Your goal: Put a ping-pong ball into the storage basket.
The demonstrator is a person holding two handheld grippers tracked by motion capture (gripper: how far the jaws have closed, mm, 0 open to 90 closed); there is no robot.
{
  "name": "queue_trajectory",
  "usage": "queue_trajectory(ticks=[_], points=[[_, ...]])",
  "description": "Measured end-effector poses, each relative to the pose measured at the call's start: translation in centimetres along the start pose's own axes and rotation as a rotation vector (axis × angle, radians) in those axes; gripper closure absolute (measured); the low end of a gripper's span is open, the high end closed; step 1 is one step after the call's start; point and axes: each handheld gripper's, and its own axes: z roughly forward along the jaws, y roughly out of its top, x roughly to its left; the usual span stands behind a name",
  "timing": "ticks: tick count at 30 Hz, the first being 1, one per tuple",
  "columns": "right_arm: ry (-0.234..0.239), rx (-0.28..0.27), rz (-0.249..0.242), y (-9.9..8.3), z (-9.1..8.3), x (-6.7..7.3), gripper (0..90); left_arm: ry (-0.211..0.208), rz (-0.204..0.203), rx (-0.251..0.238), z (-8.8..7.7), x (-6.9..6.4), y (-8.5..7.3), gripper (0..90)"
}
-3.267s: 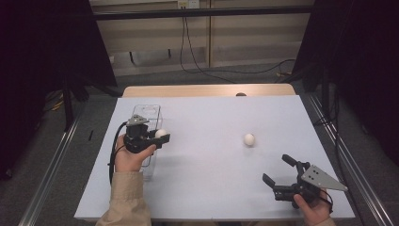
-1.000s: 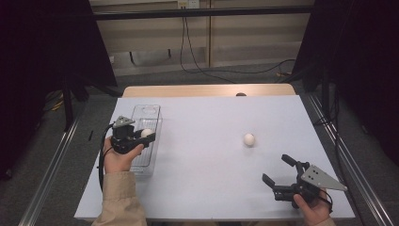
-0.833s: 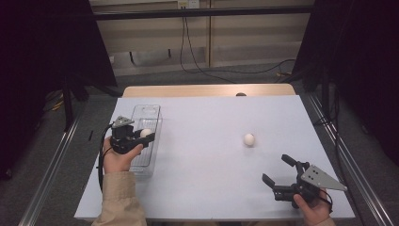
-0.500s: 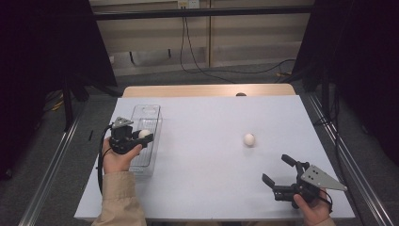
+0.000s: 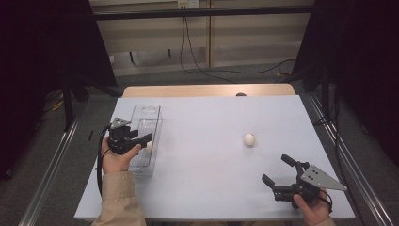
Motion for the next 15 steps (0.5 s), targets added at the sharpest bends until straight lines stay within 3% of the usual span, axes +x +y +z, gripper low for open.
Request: queue_trajectory(ticks=[15], points=[[-0.001, 0.002, 0.001, 0.0, 0.0, 0.0, 1.4, -0.076, 0.005, -0.051, 0.7, -2.3, 0.7, 23.3]])
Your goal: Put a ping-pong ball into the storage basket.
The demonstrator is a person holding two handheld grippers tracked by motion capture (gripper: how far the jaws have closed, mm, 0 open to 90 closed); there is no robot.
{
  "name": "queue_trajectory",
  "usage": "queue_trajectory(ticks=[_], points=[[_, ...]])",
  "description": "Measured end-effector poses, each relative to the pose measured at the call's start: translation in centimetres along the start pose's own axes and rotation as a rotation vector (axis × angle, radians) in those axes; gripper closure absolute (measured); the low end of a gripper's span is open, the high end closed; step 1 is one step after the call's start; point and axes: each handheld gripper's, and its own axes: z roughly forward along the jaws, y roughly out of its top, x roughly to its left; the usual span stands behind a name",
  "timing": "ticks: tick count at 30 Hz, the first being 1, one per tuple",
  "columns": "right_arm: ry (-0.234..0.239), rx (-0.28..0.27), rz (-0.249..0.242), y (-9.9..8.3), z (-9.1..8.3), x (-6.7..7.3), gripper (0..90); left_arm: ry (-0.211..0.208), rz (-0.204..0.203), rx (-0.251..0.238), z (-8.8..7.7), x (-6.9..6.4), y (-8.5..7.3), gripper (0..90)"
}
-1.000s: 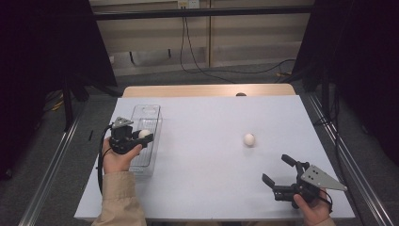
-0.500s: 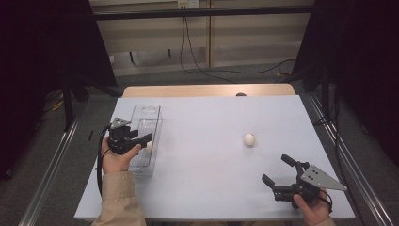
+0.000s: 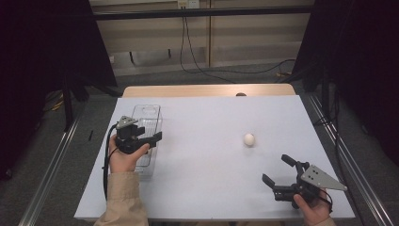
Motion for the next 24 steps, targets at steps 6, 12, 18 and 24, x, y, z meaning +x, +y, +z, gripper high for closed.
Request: queue_trajectory(ticks=[6, 12, 18, 24], points=[[0.000, 0.002, -0.003, 0.0, 0.0, -0.1, 1.4, -0.026, 0.016, -0.006, 0.4, -0.8, 0.3, 19.8], [0.001, 0.002, -0.003, 0.0, 0.0, -0.1, 1.4, -0.063, 0.030, -0.012, 0.8, -1.8, 0.5, 15.9], [0.000, 0.003, -0.002, 0.0, 0.0, -0.1, 1.3, -0.082, 0.044, -0.009, 1.5, -2.8, 0.7, 13.5], [-0.001, 0.003, 0.003, -0.1, 0.0, -0.2, 1.3, -0.111, 0.037, -0.020, 2.1, -3.5, 0.8, 11.5]])
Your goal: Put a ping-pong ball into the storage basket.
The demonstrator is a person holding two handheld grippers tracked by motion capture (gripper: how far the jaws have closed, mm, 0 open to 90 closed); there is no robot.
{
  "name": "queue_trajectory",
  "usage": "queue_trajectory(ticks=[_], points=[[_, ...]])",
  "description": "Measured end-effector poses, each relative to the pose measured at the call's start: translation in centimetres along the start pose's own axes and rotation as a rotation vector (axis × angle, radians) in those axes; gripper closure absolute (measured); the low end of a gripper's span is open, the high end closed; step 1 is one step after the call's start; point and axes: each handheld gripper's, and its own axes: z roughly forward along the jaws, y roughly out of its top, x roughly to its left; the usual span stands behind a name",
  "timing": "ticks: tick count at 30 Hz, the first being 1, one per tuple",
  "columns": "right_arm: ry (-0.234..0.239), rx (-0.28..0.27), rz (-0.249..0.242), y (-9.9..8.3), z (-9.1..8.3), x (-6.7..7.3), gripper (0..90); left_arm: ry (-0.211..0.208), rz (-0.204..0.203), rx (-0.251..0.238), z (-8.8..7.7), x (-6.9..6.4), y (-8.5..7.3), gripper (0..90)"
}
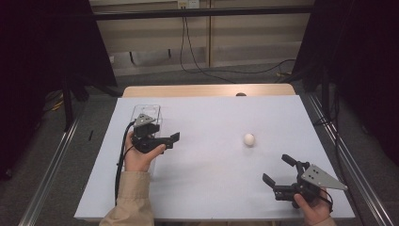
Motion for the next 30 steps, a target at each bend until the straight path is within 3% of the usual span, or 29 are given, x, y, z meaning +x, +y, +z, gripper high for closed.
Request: queue_trajectory(ticks=[16, 30], points=[[0.009, 0.001, -0.003, 0.1, 0.1, 0.1, 1.3, -0.029, 0.034, 0.040, 1.6, -1.5, -0.2, 9.4], [0.013, 0.000, 0.003, 0.1, 0.1, 0.1, 1.4, -0.058, 0.032, 0.010, 1.9, -2.3, 0.0, 9.0]])
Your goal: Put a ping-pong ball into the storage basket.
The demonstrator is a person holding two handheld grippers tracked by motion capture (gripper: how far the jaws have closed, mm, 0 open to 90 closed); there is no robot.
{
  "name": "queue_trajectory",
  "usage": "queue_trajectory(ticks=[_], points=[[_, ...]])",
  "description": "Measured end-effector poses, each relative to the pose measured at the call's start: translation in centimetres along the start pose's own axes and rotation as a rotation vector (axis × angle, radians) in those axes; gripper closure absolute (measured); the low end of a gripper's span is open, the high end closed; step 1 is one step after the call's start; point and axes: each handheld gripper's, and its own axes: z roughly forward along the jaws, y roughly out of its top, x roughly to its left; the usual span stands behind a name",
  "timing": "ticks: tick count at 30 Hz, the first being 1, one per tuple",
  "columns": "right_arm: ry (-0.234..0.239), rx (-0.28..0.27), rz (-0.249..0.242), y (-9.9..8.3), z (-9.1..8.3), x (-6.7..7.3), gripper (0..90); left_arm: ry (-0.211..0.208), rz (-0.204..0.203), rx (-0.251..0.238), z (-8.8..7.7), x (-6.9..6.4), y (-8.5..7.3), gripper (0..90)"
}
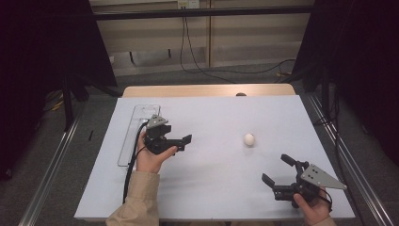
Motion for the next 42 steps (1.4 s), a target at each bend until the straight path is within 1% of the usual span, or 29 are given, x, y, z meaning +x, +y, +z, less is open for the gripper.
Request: queue_trajectory(ticks=[3, 5, 8, 9, 11, 17, 18, 21, 22, 23, 24, 26, 30, 31, 33, 39, 40, 42], points=[[-0.001, -0.002, -0.003, 0.0, 0.1, 0.0, 1.4, -0.001, 0.007, 0.009, 0.2, -0.1, -0.1, 8.9], [-0.002, -0.001, -0.002, 0.0, 0.1, 0.0, 1.4, -0.002, 0.002, 0.005, 0.3, -0.2, -0.1, 8.7], [-0.001, -0.002, -0.003, 0.0, 0.2, 0.0, 1.4, -0.013, 0.011, 0.009, 0.5, -0.5, -0.1, 8.7], [0.000, -0.003, -0.001, 0.1, 0.1, 0.0, 1.4, -0.016, 0.007, 0.006, 0.7, -0.6, -0.2, 8.7], [0.002, -0.002, -0.005, 0.1, 0.1, 0.0, 1.4, -0.020, 0.019, 0.018, 0.9, -0.9, -0.2, 8.7], [0.003, -0.003, -0.006, 0.1, 0.2, 0.0, 1.4, -0.028, 0.029, 0.035, 1.6, -1.2, -0.4, 8.7], [0.004, -0.002, -0.009, 0.1, 0.2, 0.0, 1.4, -0.030, 0.026, 0.034, 1.7, -1.3, -0.4, 8.7], [0.004, -0.001, -0.007, 0.1, 0.1, 0.0, 1.4, -0.034, 0.035, 0.039, 2.1, -1.6, -0.5, 8.7], [0.004, -0.002, -0.007, 0.1, 0.1, 0.0, 1.4, -0.035, 0.031, 0.036, 2.2, -1.7, -0.6, 8.7], [0.004, -0.002, -0.006, 0.1, 0.1, 0.0, 1.4, -0.034, 0.037, 0.044, 2.3, -1.7, -0.6, 8.7], [0.004, -0.002, -0.007, 0.1, 0.1, 0.0, 1.4, -0.038, 0.032, 0.039, 2.4, -1.9, -0.6, 8.7], [0.003, -0.003, -0.007, 0.1, 0.1, 0.0, 1.4, -0.041, 0.043, 0.045, 2.6, -2.0, -0.6, 8.7], [0.002, -0.003, -0.004, 0.1, 0.1, 0.0, 1.4, -0.047, 0.042, 0.044, 3.0, -2.4, -0.7, 8.7], [0.003, -0.002, -0.006, 0.1, 0.1, 0.0, 1.4, -0.046, 0.050, 0.056, 3.1, -2.4, -0.7, 8.7], [0.002, -0.003, -0.003, 0.1, 0.1, 0.0, 1.4, -0.052, 0.053, 0.056, 3.3, -2.6, -0.8, 8.7], [0.003, -0.002, -0.005, 0.1, 0.1, 0.0, 1.4, -0.057, 0.052, 0.058, 3.7, -2.9, -0.8, 8.7], [0.003, -0.003, -0.005, 0.1, 0.1, 0.0, 1.4, -0.061, 0.058, 0.062, 3.8, -3.0, -0.9, 8.7], [0.002, -0.003, -0.004, 0.1, 0.1, 0.0, 1.4, -0.066, 0.057, 0.063, 4.0, -3.1, -0.9, 8.7]])
